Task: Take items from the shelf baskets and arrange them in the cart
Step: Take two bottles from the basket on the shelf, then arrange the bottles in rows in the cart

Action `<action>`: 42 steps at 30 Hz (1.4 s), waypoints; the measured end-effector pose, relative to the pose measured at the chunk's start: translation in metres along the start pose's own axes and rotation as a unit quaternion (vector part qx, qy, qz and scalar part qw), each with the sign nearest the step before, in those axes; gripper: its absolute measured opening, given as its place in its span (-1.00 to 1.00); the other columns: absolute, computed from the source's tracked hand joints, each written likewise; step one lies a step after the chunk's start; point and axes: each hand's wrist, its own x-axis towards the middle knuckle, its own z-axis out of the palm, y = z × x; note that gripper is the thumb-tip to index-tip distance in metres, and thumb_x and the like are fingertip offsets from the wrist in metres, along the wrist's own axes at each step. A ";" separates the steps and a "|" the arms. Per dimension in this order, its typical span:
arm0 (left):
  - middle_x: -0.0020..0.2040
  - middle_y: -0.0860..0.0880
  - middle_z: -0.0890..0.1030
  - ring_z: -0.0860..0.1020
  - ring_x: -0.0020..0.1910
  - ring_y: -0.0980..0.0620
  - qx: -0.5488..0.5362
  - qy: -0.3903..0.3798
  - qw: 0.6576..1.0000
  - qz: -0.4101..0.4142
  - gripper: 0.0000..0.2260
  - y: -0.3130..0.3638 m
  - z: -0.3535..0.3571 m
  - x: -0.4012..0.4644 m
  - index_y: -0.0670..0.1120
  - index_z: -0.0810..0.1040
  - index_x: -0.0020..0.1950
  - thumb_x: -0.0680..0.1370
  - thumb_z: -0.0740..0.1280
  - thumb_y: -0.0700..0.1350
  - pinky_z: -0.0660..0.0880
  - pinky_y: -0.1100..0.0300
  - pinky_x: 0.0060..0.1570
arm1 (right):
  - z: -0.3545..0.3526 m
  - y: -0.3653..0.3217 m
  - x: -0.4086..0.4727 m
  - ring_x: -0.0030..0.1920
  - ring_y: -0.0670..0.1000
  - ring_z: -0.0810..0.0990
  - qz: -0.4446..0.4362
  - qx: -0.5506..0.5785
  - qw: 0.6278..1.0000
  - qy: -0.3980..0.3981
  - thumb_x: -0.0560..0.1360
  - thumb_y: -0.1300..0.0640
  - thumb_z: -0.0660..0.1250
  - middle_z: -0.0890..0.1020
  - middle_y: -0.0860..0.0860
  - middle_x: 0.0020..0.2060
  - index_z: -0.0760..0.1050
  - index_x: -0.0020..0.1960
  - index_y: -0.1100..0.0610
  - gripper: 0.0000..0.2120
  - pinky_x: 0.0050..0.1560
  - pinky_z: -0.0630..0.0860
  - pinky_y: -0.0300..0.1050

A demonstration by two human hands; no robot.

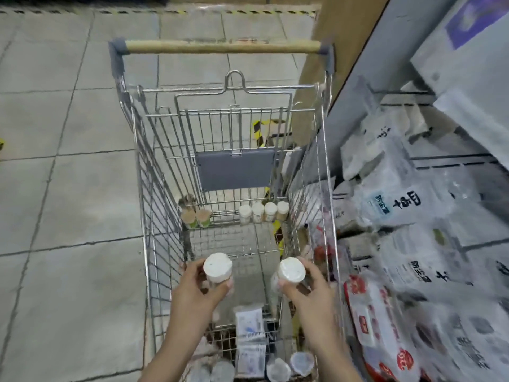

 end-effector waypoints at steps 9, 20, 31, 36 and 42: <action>0.04 0.09 0.55 0.53 0.01 0.05 0.073 -0.016 0.995 -0.063 -0.52 -0.065 0.088 0.126 -0.01 0.45 0.23 0.37 0.54 -0.12 0.45 0.20 -0.05 | 0.036 0.092 0.148 0.12 0.09 0.58 0.057 -0.036 0.991 0.117 0.39 0.37 0.47 0.60 0.11 0.12 0.49 0.26 0.19 -0.53 0.21 0.51 0.00; 0.03 0.10 0.61 0.54 0.03 0.08 0.071 -0.045 0.996 -0.034 -0.62 -0.129 0.185 0.227 0.06 0.50 0.15 0.42 0.49 -0.23 0.54 0.10 -0.02 | 0.071 0.177 0.245 0.21 0.12 0.53 0.058 -0.078 0.979 0.180 0.38 0.35 0.48 0.58 0.07 0.17 0.48 0.30 0.15 -0.49 0.24 0.47 0.18; 0.03 0.09 0.65 0.60 0.01 0.08 0.095 -0.025 0.995 -0.001 -0.58 -0.129 0.245 0.276 0.07 0.49 0.28 0.45 0.47 -0.02 0.47 0.20 -0.11 | 0.086 0.190 0.290 0.22 0.12 0.54 0.033 -0.133 0.956 0.261 0.40 0.20 0.50 0.58 0.11 0.21 0.43 0.35 0.19 -0.44 0.21 0.47 -0.01; 0.10 0.10 0.61 0.58 0.07 0.07 0.040 -0.050 0.998 -0.005 -0.58 -0.133 0.255 0.281 0.00 0.49 0.27 0.44 0.47 -0.13 0.53 0.12 0.06 | 0.091 0.190 0.294 0.14 0.16 0.59 0.038 -0.150 0.944 0.290 0.41 0.19 0.49 0.62 0.13 0.15 0.45 0.32 0.19 -0.49 0.03 0.48 -0.07; 0.11 0.07 0.61 0.57 0.09 0.15 -0.034 -0.057 0.997 -0.031 -0.57 -0.141 0.256 0.278 -0.07 0.48 0.31 0.46 0.45 -0.21 0.47 0.46 0.00 | 0.091 0.191 0.298 0.19 0.01 0.55 0.066 -0.043 0.962 0.260 0.49 0.27 0.39 0.58 0.07 0.22 0.39 0.39 0.19 -0.52 0.09 0.45 -0.36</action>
